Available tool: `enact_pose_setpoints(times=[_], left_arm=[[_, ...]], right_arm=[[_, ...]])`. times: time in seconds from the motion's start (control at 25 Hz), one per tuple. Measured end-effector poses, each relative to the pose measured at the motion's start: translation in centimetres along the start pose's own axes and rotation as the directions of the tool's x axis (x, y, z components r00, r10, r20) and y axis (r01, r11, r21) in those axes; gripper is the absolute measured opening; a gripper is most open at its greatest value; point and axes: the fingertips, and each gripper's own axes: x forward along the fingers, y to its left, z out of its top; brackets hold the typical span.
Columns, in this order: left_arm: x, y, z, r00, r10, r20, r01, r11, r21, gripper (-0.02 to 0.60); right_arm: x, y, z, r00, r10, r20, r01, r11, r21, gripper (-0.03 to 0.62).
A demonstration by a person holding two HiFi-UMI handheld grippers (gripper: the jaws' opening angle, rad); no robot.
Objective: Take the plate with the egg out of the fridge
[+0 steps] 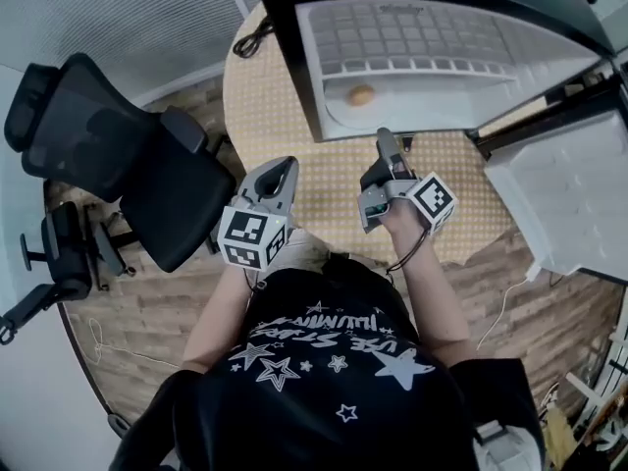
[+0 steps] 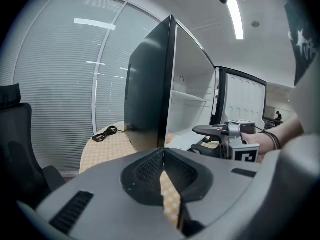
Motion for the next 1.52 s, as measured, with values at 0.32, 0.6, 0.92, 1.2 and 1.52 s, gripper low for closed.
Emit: enact_pose_setpoints(times=[0.32, 0.6, 0.92, 1.2, 1.52], left_arm=[[0.8, 2.0, -1.5, 0.998, 0.067, -0.019, -0.067, 0.997, -0.03, 0.009], [-0.3, 3.1, -1.6, 0.995, 0.102, -0.016, -0.103, 0.993, -0.064, 0.009], [-1.1, 3.7, -2.1, 0.993, 0.121, -0.019, -0.122, 0.99, -0.075, 0.009], [-1.3, 3.3, -2.2, 0.993, 0.113, -0.021, -0.114, 0.991, -0.069, 0.009], [-1.6, 2.4, -2.5, 0.996, 0.092, -0.02, -0.094, 0.993, -0.065, 0.009]], right_arm=[[3.0, -2.6, -0.5, 0.999, -0.035, -0.011, 0.036, 0.996, 0.076, 0.236], [3.9, -2.9, -0.6, 0.999, -0.037, -0.016, 0.038, 0.996, 0.087, 0.235], [4.7, -4.5, -0.4, 0.988, -0.155, 0.002, 0.155, 0.988, 0.004, 0.057], [4.4, -5.0, -0.3, 0.987, -0.163, 0.008, 0.163, 0.987, 0.009, 0.037], [-0.2, -5.4, -1.2, 0.989, -0.149, -0.01, 0.149, 0.988, 0.033, 0.035]])
